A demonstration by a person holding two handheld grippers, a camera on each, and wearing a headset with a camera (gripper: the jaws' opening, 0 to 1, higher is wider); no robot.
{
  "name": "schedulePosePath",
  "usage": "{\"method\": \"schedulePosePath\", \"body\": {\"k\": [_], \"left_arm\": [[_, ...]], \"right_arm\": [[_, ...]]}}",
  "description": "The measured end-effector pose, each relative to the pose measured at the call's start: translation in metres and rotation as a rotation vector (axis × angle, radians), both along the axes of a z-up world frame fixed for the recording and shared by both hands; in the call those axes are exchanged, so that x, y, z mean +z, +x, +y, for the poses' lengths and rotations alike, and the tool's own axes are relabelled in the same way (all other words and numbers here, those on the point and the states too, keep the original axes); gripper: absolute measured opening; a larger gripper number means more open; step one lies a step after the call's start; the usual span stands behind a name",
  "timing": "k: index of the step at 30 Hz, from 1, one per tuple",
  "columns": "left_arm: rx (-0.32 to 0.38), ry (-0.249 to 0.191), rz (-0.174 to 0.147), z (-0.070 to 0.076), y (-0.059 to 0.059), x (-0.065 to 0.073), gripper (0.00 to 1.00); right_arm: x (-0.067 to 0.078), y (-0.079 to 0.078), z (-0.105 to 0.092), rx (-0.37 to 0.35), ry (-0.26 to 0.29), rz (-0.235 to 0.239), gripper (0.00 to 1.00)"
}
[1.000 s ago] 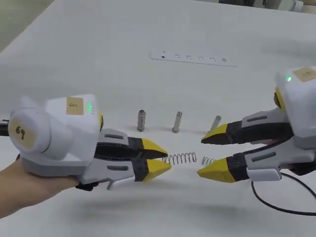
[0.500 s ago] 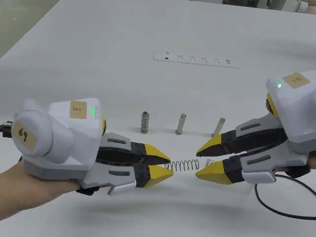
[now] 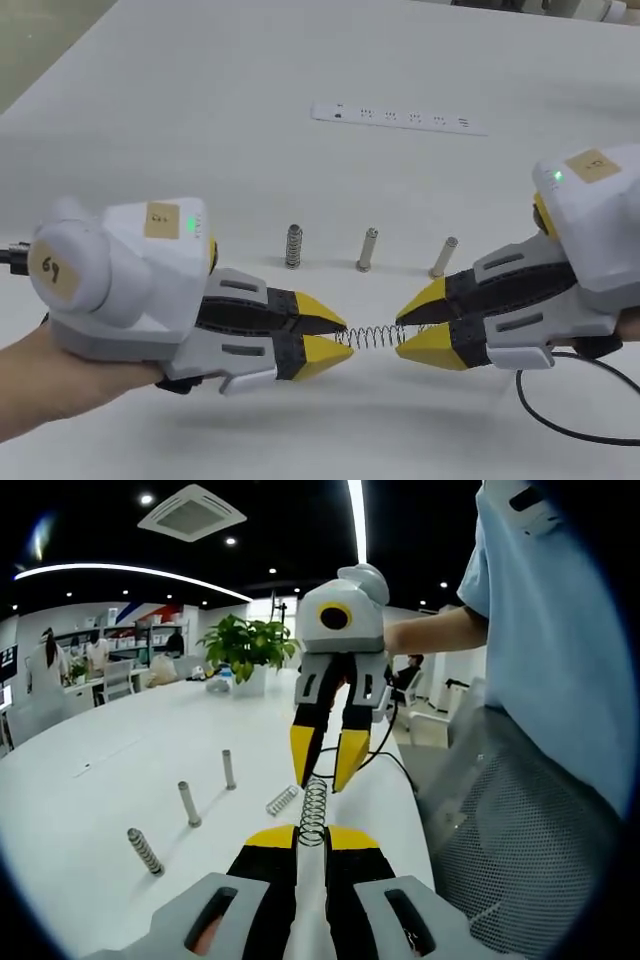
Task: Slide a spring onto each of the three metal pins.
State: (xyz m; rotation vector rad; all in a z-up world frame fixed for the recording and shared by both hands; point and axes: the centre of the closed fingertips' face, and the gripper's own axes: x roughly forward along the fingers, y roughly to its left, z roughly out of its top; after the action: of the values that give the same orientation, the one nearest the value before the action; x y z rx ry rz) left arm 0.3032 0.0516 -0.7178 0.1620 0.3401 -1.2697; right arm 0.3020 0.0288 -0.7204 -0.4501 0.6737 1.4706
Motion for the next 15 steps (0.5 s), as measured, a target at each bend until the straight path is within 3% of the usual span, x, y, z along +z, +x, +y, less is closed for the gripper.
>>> {"method": "schedulePosePath", "body": {"k": [15], "left_arm": [[-0.009,-0.004,0.003,-0.003,-0.0015,0.0008,0.02]], "right_arm": [[0.0002,-0.0008,-0.0007,0.016,-0.014,-0.011,0.08]]}}
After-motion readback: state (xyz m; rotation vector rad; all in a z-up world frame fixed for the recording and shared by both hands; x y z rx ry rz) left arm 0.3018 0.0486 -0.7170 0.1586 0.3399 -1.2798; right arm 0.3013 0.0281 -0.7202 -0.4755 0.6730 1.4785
